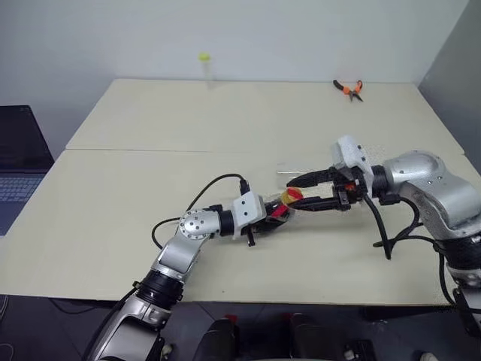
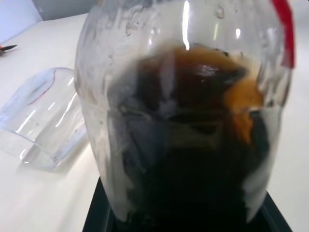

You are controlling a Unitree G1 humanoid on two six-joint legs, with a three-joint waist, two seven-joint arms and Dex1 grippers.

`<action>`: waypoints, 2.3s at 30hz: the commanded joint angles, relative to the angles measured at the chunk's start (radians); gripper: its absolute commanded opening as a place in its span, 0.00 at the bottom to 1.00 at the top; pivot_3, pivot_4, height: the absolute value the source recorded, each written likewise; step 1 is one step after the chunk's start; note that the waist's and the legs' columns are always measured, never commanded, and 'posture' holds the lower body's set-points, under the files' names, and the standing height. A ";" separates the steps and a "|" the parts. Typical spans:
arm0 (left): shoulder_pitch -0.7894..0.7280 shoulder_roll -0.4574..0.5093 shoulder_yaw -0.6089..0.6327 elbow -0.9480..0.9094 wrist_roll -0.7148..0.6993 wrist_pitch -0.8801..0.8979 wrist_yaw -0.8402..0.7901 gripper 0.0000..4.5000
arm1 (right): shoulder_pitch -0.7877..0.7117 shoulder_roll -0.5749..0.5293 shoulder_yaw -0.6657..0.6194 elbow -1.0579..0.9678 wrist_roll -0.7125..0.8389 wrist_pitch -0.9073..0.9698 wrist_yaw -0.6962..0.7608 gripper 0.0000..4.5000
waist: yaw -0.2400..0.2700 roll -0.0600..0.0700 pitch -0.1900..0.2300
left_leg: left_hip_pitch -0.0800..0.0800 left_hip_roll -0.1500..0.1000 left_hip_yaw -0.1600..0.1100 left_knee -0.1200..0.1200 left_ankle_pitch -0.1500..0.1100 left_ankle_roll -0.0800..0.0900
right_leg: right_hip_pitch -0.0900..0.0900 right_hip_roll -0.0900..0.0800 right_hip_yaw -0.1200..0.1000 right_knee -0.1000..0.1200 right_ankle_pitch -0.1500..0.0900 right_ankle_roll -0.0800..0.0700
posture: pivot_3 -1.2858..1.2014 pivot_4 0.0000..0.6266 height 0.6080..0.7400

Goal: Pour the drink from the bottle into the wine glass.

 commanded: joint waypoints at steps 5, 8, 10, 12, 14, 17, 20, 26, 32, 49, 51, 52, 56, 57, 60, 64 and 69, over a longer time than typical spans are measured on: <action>-0.027 -0.025 0.038 -0.034 -0.034 -0.019 0.025 0.26 | 0.235 0.098 -0.263 -0.368 0.188 0.161 -0.352 1.00 | 0.006 0.000 0.000 | 0.000 0.000 0.001 0.000 0.000 0.000 | 0.000 0.000 0.000 0.000 0.000 0.000 | 0.52 0.24 1.00; -0.033 -0.032 0.035 -0.020 -0.030 -0.022 0.026 0.26 | 0.296 0.196 -0.272 -0.483 0.206 0.177 -0.518 1.00 | 0.005 0.000 0.000 | 0.000 0.001 0.000 0.000 0.000 0.000 | 0.000 0.001 0.000 0.001 0.000 0.000 | 0.52 0.24 1.00; -0.038 -0.038 0.033 -0.009 -0.028 -0.024 0.024 0.26 | 0.305 0.260 -0.241 -0.524 0.150 0.166 -0.621 1.00 | 0.003 0.000 0.000 | 0.000 0.001 0.000 0.000 0.000 0.000 | 0.000 0.002 0.001 0.001 0.000 0.000 | 0.52 0.24 1.00; -0.043 -0.045 0.030 0.002 -0.026 -0.028 0.022 0.26 | 0.301 0.304 -0.208 -0.525 0.087 0.146 -0.689 1.00 | 0.002 0.000 0.000 | 0.001 0.001 0.000 0.000 0.000 0.000 | 0.000 0.003 0.001 0.002 0.000 0.000 | 0.52 0.24 1.00; -0.052 -0.052 0.026 0.013 -0.023 -0.032 0.019 0.26 | 0.290 0.343 -0.192 -0.506 0.041 0.123 -0.741 1.00 | -0.001 0.000 0.000 | 0.001 0.001 0.000 0.000 0.000 0.000 | 0.000 0.005 0.000 0.001 0.000 0.000 | 0.52 0.24 1.00; -0.067 -0.067 0.022 0.031 -0.022 -0.037 0.017 0.26 | 0.299 0.341 -0.170 -0.473 -0.032 0.089 -0.753 1.00 | -0.003 0.000 0.000 | 0.001 0.000 0.000 0.000 0.000 0.000 | 0.000 0.006 0.000 0.001 0.000 0.000 | 0.52 0.24 1.00; -0.073 -0.071 0.024 0.041 -0.020 -0.042 0.014 0.26 | 0.319 0.328 -0.185 -0.464 -0.051 0.082 -0.751 1.00 | -0.005 0.000 0.000 | 0.001 0.000 0.001 0.000 0.000 -0.001 | 0.000 0.006 0.001 0.001 0.000 0.000 | 0.52 0.24 1.00; -0.075 -0.075 0.026 0.051 -0.019 -0.049 0.011 0.26 | 0.377 0.288 -0.239 -0.460 -0.047 0.069 -0.724 1.00 | -0.005 0.000 0.000 | 0.001 0.000 0.001 0.000 0.000 0.000 | 0.001 0.006 0.001 0.001 0.000 0.000 | 0.52 0.24 1.00; -0.073 -0.074 0.027 0.058 -0.017 -0.055 0.011 0.25 | 0.468 0.231 -0.334 -0.510 0.085 0.112 -0.653 1.00 | -0.005 0.000 0.000 | 0.001 0.000 0.001 0.000 0.000 0.000 | 0.001 0.006 0.001 0.001 0.000 0.000 | 0.52 0.24 1.00; -0.072 -0.079 0.027 0.061 -0.018 -0.059 0.017 0.25 | 0.395 0.169 -0.320 -0.582 0.251 0.185 -0.727 1.00 | -0.007 0.000 0.000 | 0.002 0.001 0.001 0.000 0.000 0.001 | 0.001 0.007 0.001 0.001 0.000 0.000 | 0.52 0.24 1.00; -0.074 -0.081 0.027 0.064 -0.019 -0.060 0.016 0.25 | 0.358 0.187 -0.266 -0.559 0.183 0.166 -0.756 1.00 | -0.006 0.000 0.000 | 0.001 0.001 0.000 0.000 0.000 0.000 | 0.001 0.007 0.000 0.001 0.000 0.000 | 0.52 0.24 1.00; -0.075 -0.082 0.027 0.066 -0.019 -0.060 0.016 0.25 | 0.347 0.194 -0.245 -0.550 0.158 0.158 -0.762 1.00 | -0.006 0.000 0.000 | 0.001 0.001 0.001 0.000 0.000 0.000 | 0.001 0.007 0.000 0.001 0.000 0.000 | 0.52 0.24 1.00; -0.078 -0.084 0.028 0.070 -0.019 -0.059 0.016 0.25 | 0.334 0.204 -0.201 -0.526 0.089 0.132 -0.761 1.00 | -0.006 0.000 0.000 | 0.001 0.000 0.001 0.000 0.000 0.000 | 0.001 0.006 0.001 0.001 0.000 0.000 | 0.52 0.24 1.00; -0.078 -0.084 0.028 0.071 -0.019 -0.059 0.016 0.25 | 0.334 0.206 -0.198 -0.521 0.077 0.127 -0.759 1.00 | -0.006 0.000 0.000 | 0.001 0.000 0.001 0.000 0.000 0.000 | 0.001 0.006 0.001 0.001 0.000 0.000 | 0.52 0.24 1.00; -0.078 -0.084 0.028 0.071 -0.019 -0.058 0.016 0.25 | 0.351 0.215 -0.225 -0.508 0.075 0.119 -0.756 1.00 | -0.006 0.000 0.000 | 0.001 0.000 0.001 0.000 0.000 0.000 | 0.001 0.006 0.001 0.001 0.000 0.000 | 0.52 0.24 1.00; -0.074 -0.080 0.029 0.069 -0.018 -0.058 0.015 0.25 | 0.391 0.210 -0.283 -0.508 0.113 0.125 -0.747 1.00 | -0.006 0.000 0.000 | 0.001 0.000 0.001 0.000 0.000 0.000 | 0.001 0.006 0.001 0.001 0.000 0.000 | 0.52 0.24 1.00; -0.072 -0.077 0.027 0.068 -0.018 -0.058 0.012 0.25 | 0.450 0.191 -0.354 -0.533 0.200 0.150 -0.718 1.00 | -0.006 0.000 0.000 | 0.001 0.001 0.001 0.000 0.000 0.000 | 0.001 0.006 0.001 0.001 0.000 0.000 | 0.52 0.24 1.00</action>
